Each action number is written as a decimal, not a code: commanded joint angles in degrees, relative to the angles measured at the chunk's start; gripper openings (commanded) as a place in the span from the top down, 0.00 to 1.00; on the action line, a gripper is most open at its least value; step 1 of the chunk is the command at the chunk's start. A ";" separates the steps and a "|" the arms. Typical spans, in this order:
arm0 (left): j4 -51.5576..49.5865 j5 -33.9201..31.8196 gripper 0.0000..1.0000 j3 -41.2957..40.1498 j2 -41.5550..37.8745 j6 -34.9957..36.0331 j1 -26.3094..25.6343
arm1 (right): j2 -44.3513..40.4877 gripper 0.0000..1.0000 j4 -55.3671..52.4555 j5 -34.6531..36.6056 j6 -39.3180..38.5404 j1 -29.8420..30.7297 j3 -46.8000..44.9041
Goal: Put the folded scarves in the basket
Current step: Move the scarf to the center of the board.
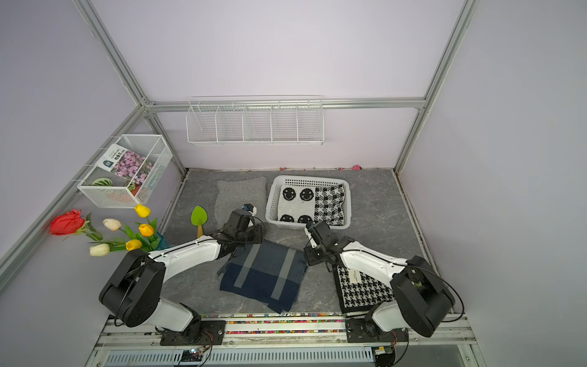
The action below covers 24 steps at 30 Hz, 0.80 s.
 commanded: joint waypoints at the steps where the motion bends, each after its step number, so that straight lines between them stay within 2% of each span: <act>1: -0.62 -0.91 0.55 -2.20 -2.79 0.54 -0.15 | -4.12 0.48 3.13 -0.16 2.29 1.02 -3.68; 6: -0.23 -1.16 0.55 -3.25 -4.08 0.67 -0.17 | -3.51 0.49 6.36 -3.53 1.69 8.98 -3.75; 11: -0.54 -1.66 0.55 -3.03 -3.60 0.76 -0.29 | 6.87 0.50 5.99 -3.51 -1.44 17.02 2.43; 15: -1.06 -2.86 0.55 -2.98 -4.23 1.04 -0.43 | 14.15 0.50 1.72 -0.20 -0.96 17.62 5.94; 19: -1.33 -2.82 0.55 -3.21 -4.54 1.18 -0.42 | 19.03 0.51 -5.65 9.99 2.82 16.24 7.54; 21: -1.39 -2.73 0.55 -3.38 -4.71 1.37 -0.43 | 19.43 0.51 -5.56 10.38 4.32 13.25 5.74; 24: -1.15 -3.14 0.55 -4.65 -5.72 1.23 -0.69 | 17.73 0.53 -3.66 7.20 4.98 9.70 2.85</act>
